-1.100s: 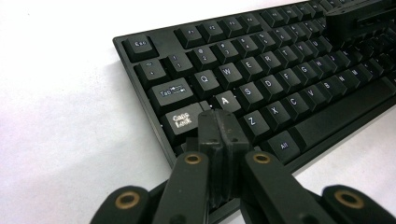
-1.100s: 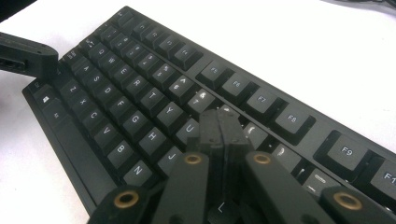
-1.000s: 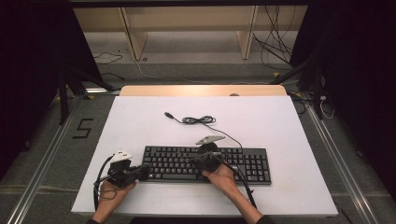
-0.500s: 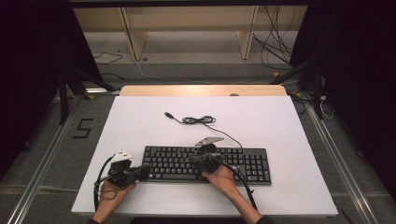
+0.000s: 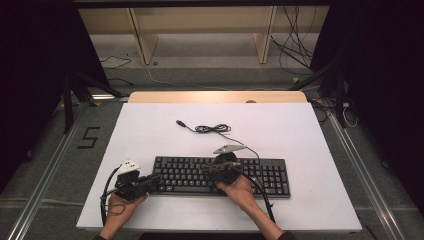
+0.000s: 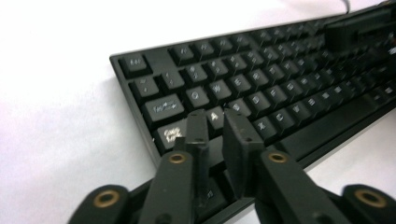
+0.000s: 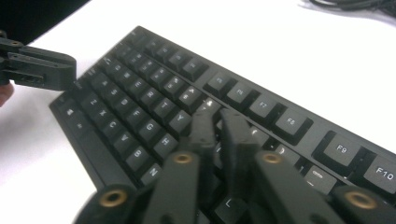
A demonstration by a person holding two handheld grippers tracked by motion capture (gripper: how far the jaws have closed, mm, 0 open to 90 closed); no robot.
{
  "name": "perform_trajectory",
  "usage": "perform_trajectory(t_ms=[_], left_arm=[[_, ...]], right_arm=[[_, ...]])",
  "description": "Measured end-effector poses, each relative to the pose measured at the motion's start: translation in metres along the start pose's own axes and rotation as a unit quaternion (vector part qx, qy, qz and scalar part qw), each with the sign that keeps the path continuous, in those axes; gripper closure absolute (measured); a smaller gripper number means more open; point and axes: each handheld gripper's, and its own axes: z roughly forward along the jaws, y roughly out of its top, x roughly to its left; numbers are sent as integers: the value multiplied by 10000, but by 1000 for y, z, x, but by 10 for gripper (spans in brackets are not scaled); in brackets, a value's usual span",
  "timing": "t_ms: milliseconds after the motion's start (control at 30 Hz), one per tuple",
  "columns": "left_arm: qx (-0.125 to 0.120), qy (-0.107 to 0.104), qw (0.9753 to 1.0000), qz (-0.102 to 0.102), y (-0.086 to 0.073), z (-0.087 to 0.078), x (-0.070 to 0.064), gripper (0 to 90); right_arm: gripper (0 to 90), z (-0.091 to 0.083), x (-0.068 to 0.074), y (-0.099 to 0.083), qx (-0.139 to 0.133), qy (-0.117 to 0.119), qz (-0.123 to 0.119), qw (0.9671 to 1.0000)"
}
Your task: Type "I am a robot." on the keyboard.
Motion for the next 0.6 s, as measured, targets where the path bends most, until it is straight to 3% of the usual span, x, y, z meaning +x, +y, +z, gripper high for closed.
perform_trajectory(t_ms=[133,167,200,400,600], left_arm=[[-166,-85,9998,-35,1,-3,0,720],[-206,-99,9997,-71,1,-4,-1,667],[-227,-108,9997,-64,2,-4,-1,647],[-340,-207,9992,-89,3,-4,-2,501],[-474,-275,9985,-58,4,-6,-3,408]], right_arm=[[756,-3,1,0,-58,66,-61,9999],[665,-4,2,0,-60,113,-88,9999],[629,-5,3,0,-56,116,-94,9999],[481,-8,7,-1,-91,280,-166,9994],[435,-11,12,-2,-105,417,-241,9988]])
